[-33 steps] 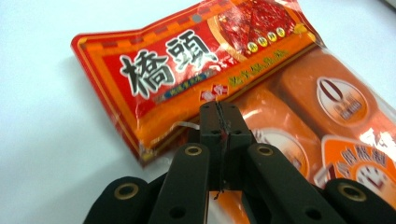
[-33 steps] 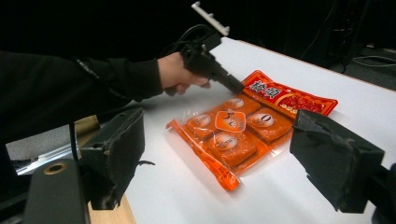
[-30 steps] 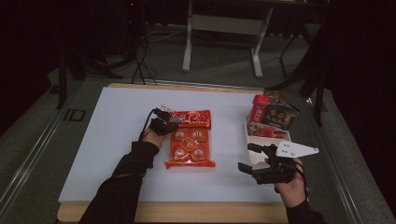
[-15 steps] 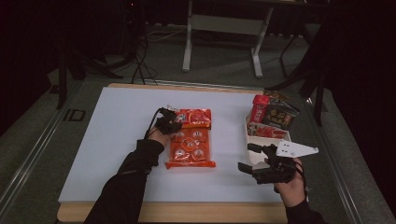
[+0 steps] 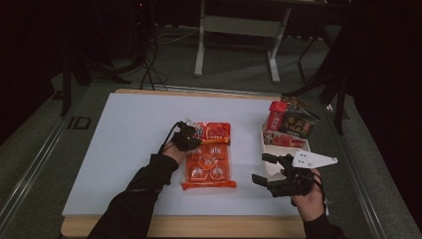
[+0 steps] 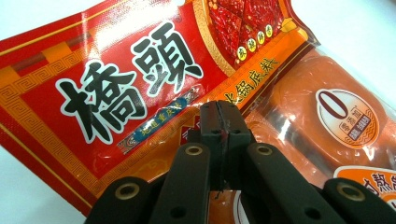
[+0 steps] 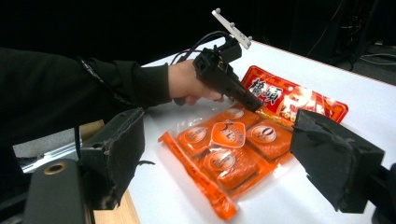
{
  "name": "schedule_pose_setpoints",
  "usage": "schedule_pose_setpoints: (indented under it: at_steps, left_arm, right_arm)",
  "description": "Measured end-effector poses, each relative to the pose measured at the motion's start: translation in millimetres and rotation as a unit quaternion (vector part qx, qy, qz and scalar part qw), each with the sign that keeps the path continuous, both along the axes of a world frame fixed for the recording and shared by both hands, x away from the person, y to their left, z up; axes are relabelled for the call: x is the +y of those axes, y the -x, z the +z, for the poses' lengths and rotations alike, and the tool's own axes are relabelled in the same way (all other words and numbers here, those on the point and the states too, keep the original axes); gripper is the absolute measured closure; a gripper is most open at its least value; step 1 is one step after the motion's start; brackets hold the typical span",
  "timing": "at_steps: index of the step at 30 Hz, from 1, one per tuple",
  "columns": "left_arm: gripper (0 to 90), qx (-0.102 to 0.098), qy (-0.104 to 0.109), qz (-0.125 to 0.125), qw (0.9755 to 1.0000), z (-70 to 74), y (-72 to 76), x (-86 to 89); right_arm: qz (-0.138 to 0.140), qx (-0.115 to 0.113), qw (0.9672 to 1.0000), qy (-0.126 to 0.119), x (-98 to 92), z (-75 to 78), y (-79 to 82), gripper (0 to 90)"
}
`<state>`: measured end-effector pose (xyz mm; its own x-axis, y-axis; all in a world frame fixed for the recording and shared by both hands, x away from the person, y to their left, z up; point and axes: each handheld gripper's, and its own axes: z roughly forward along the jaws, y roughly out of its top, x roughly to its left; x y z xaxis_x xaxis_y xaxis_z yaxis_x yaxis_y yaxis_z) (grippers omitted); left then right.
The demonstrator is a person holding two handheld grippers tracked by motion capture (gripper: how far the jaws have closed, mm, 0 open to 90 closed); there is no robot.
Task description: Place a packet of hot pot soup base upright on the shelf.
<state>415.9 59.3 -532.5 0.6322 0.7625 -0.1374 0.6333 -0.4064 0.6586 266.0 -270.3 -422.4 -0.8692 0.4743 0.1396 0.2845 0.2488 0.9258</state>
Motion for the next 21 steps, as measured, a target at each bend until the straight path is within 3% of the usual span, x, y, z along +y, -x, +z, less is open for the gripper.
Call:
schedule_pose_setpoints:
  at_steps: [11,21]
  left_arm:
    - [90.0,0.013,0.015,-0.036,0.9992,-0.4,25.3,-19.7]
    - [90.0,0.013,0.014,-0.064,0.9978,0.0,46.3,-27.7]
  right_arm:
    - [0.002,-0.001,1.0,0.003,1.5,0.2,0.8,17.8]
    - [0.001,-0.004,1.0,0.002,0.3,1.6,1.5,17.8]
